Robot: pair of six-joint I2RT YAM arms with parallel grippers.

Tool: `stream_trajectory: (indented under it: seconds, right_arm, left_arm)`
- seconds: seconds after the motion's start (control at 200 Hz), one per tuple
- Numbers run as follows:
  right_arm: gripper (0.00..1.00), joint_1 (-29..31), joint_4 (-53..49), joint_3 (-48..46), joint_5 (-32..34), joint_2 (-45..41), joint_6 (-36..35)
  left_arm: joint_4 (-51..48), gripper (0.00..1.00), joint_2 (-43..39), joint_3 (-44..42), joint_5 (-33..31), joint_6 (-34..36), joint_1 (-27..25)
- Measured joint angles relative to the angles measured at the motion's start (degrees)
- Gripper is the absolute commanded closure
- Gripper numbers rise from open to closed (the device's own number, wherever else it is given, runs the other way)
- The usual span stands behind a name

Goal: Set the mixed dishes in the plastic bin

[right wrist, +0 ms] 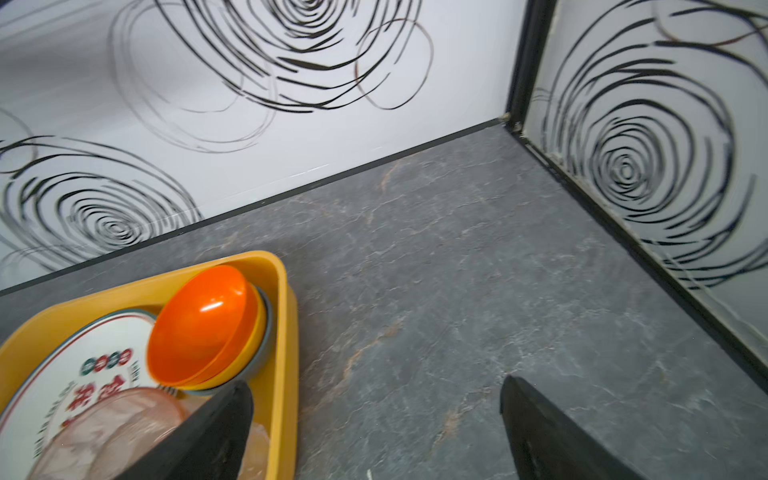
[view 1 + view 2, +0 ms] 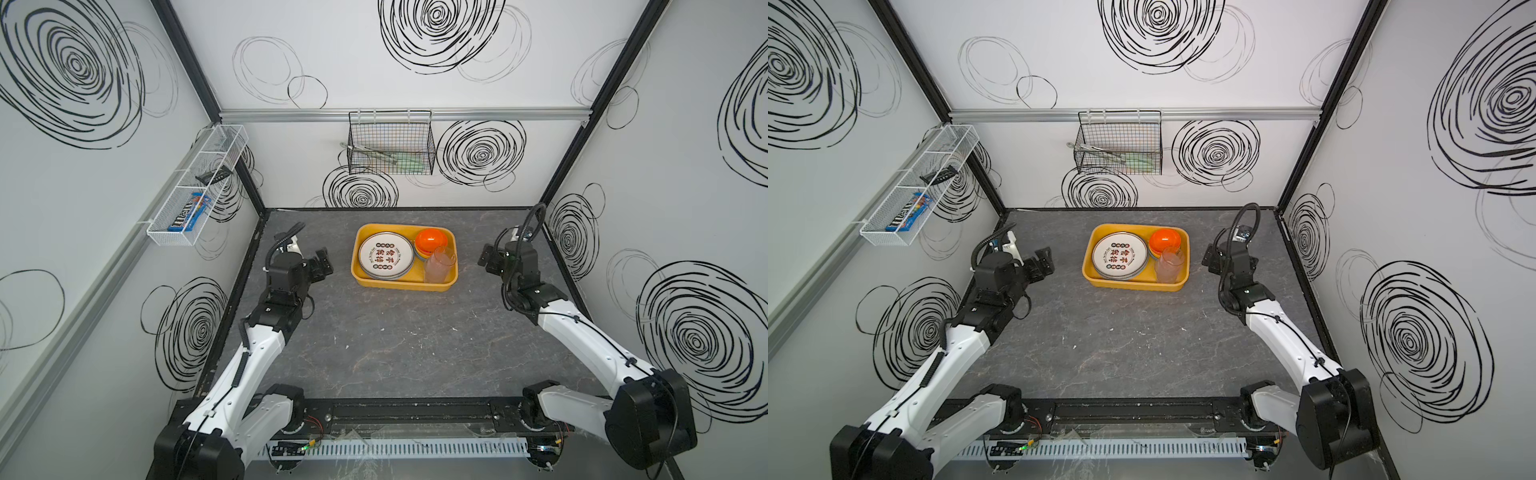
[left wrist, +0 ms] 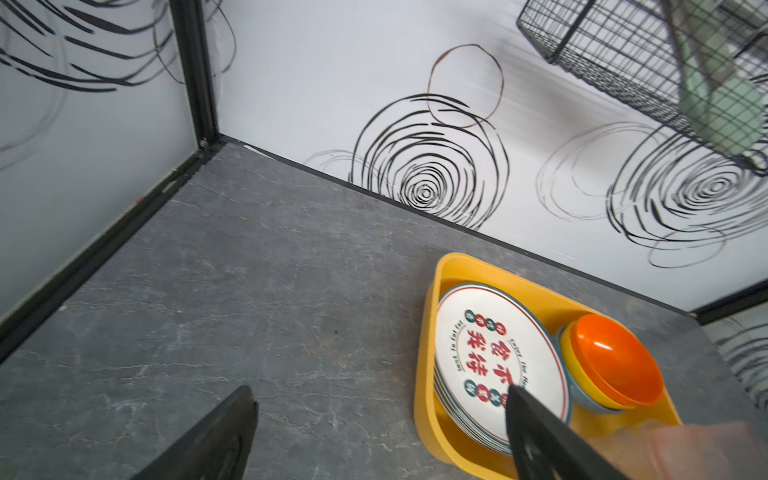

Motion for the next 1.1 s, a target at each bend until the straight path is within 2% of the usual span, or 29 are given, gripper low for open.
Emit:
stream_trajectory:
  seconds: [0.16,0.325,0.495,0.735,0.866,0.931,1.016,1.101]
  right_arm:
    - [0.03,-0.46,11.69,-9.03,10.10,-1.42,-3.93]
    - [0.03,-2.36,16.92,-10.88,16.52,2.95,-6.36]
    - [0.03,-3.82,22.38,-13.18,19.39,10.64,-6.49]
    - [0.03,-5.88,33.53,-19.96,20.06,15.37,-8.55]
    - [0.03,-8.68,44.46,-24.30,16.15,15.04,-10.23]
    - [0.03,-10.73,46.31,-25.75,12.76,15.04,-10.56]
    - [0.03,-13.62,47.89,-25.86,5.07,15.17,-12.22]
    - [0.03,-15.21,51.43,-25.99,-3.13,16.28,-13.94]
  left_arm:
    - [12.28,0.04,0.48,-7.06,-2.38,6.19,0.66]
    - [29.40,0.04,4.26,-20.26,-5.11,11.63,1.14]
    - [39.34,0.04,12.50,-23.28,-7.61,12.31,3.13]
    - [58.40,0.04,23.30,-26.32,-9.53,15.87,1.53]
    - [62.27,0.04,26.18,-27.17,-8.22,17.86,0.79]
    - [64.63,0.04,26.38,-27.36,-7.28,18.21,0.98]
    - [71.36,0.04,28.09,-29.31,-5.79,18.40,1.60]
    - [71.25,0.04,28.50,-30.08,-5.68,18.51,1.70]
